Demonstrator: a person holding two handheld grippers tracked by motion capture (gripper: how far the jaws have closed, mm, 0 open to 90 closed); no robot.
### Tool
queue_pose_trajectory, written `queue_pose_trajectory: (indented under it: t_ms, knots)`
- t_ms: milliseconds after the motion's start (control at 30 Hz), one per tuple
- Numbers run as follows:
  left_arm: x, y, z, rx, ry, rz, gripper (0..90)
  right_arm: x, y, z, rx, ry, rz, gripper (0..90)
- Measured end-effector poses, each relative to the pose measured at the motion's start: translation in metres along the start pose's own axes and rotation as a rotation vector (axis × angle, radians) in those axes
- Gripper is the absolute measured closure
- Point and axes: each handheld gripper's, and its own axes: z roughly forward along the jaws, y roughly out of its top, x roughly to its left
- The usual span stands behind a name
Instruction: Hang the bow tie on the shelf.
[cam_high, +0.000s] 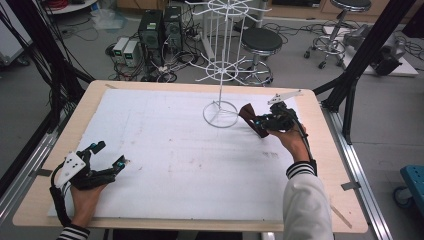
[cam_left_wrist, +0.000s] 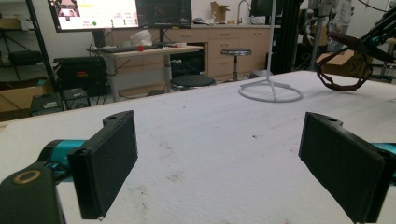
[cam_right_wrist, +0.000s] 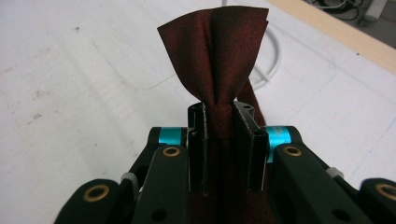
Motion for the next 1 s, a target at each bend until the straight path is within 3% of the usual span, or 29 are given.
queue_pose_trajectory:
  t_ms: [500,667,1000]
  knots:
    - [0.000,0.000,0.000,0.000,0.000,0.000,11.9,0.004,0.007,-0.029,-0.185,-0.037,0.090,77.0]
    - [0.000,0.000,0.000,0.000,0.000,0.000,11.9,0.005,0.013,-0.037,-0.210,-0.064,0.110,77.0]
    - [0.000,0.000,0.000,0.000,0.000,-0.001,11.9,0.011,0.038,-0.051,-0.275,-0.113,0.098,77.0]
